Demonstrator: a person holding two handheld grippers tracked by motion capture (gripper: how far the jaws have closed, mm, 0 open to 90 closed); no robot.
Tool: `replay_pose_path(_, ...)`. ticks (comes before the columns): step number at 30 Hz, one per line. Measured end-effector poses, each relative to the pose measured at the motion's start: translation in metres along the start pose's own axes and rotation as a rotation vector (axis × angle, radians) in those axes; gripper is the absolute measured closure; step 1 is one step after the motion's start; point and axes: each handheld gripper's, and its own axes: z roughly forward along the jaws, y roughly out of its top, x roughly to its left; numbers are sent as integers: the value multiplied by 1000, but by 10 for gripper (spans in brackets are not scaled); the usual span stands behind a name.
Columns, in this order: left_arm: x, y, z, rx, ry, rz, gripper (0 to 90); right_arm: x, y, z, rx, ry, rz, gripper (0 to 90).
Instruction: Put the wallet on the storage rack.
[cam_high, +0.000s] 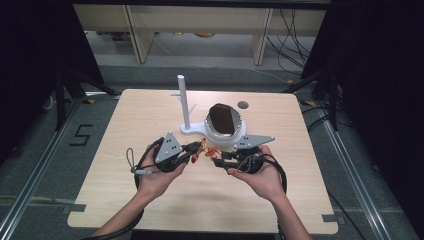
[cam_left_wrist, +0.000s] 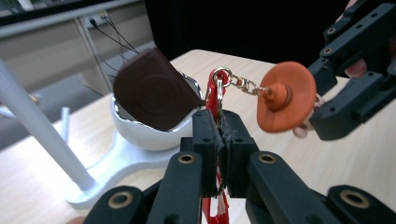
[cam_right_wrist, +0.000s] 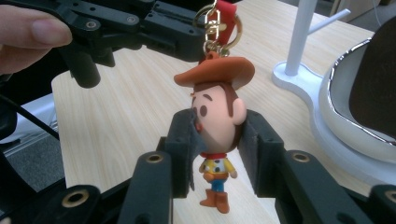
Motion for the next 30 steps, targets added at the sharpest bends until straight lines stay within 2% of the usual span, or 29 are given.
replay_pose_path(1, 0, 0, 0, 0, 0, 0, 855, 0, 0, 0, 0, 0, 0, 668)
replay_pose_path(2, 0, 0, -1, -14, 19, 12, 855, 1, 0, 0, 0, -5, -4, 658)
replay_pose_path(3, 2, 1, -4, -21, 58, 36, 856, 1, 1, 0, -4, 0, -9, 629)
replay_pose_path(4, 3, 1, -5, -28, 69, 44, 856, 2, 1, -1, -9, 11, 0, 629)
replay_pose_path(7, 8, 1, -7, -45, 86, 45, 856, 4, 0, -2, 1, 5, 19, 626)
replay_pose_path(8, 9, 2, -9, -44, 97, 67, 856, 4, -2, -2, -15, 3, 14, 619)
replay_pose_path(9, 10, 3, -10, -50, 106, 76, 856, 4, -2, -2, -15, 3, 14, 619)
replay_pose_path(10, 12, 5, -13, -60, 117, 84, 856, 4, -4, -3, 8, 5, 24, 615)
replay_pose_path(11, 13, 5, -14, -66, 123, 83, 856, 4, -6, -2, -1, 10, 29, 612)
replay_pose_path(12, 14, 6, -15, -70, 127, 85, 856, 2, -6, -1, -2, 9, 0, 608)
replay_pose_path(15, 16, 6, -17, -78, 136, 81, 855, 1, -9, 0, 2, 8, 5, 602)
replay_pose_path(16, 18, 6, -19, -82, 143, 82, 855, 3, -10, -1, 18, 1, 36, 601)
replay_pose_path(19, 24, 5, -21, -90, 154, 69, 855, 4, -15, 1, 25, 4, 52, 596)
replay_pose_path(20, 29, 5, -23, -91, 175, 58, 855, 1, -18, 2, 27, 5, 32, 595)
replay_pose_path(21, 29, 5, -23, -91, 175, 58, 855, 2, -21, 2, 27, 3, 55, 595)
replay_pose_path(24, 43, 4, -26, -90, 222, 42, 855, 1, -30, 3, 36, -14, 80, 592)
replay_pose_path(25, 43, 4, -26, -90, 222, 42, 856, 1, -32, 3, 36, -21, 93, 591)
replay_pose_path(26, 50, 4, -28, -92, 248, 33, 855, -3, -35, 4, 29, -15, 62, 589)
replay_pose_path(27, 50, 4, -28, -92, 248, 33, 856, -5, -38, 4, 20, -20, 52, 589)
replay_pose_path(28, 57, 4, -29, -93, 270, 28, 855, -5, -41, 3, 27, -30, 88, 588)
replay_pose_path(29, 57, 4, -29, -93, 270, 28, 856, -5, -41, 3, 27, -30, 88, 588)
replay_pose_path(30, 63, 4, -30, -93, 287, 19, 855, -9, -46, 2, 16, -46, 85, 587)
